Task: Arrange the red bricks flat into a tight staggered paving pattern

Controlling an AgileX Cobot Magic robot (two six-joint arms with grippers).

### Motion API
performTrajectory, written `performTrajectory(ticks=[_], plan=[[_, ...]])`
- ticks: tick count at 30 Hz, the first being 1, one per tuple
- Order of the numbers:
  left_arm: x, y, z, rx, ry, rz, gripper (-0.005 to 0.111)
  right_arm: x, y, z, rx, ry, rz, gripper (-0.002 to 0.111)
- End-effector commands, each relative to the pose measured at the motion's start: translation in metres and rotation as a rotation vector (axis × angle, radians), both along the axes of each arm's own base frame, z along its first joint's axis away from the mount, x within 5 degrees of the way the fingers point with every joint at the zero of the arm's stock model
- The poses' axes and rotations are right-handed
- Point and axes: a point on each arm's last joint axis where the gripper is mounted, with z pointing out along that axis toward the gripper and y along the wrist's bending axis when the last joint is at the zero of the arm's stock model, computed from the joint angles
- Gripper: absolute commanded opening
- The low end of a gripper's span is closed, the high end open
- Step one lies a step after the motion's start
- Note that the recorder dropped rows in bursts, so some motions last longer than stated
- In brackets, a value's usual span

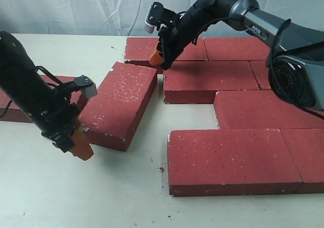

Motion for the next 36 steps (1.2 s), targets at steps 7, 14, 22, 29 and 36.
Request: performTrajectory(ticks=[7,14,22,29,36], plan=[[-0.001,0.0,-0.002,0.012,-0.024,-0.028,0.0,0.005,-0.003,-0.008,0.016,0.004,-0.036,-0.001],[0.0,0.004,-0.004,0.042,-0.044,-0.046,0.0,0.005,-0.003,-0.008,0.035,0.084,-0.129,-0.001],[0.002,0.001,-0.002,0.01,-0.057,-0.029,0.0,0.008,-0.003,-0.012,0.035,0.069,-0.164,-0.001],[0.002,0.001,-0.002,0.006,-0.06,-0.037,0.0,0.015,-0.002,-0.019,0.061,0.037,-0.232,-0.001],[0.005,-0.001,-0.002,-0.013,-0.099,-0.036,0.0,0.004,-0.001,-0.028,0.034,0.15,-0.165,-0.001]])
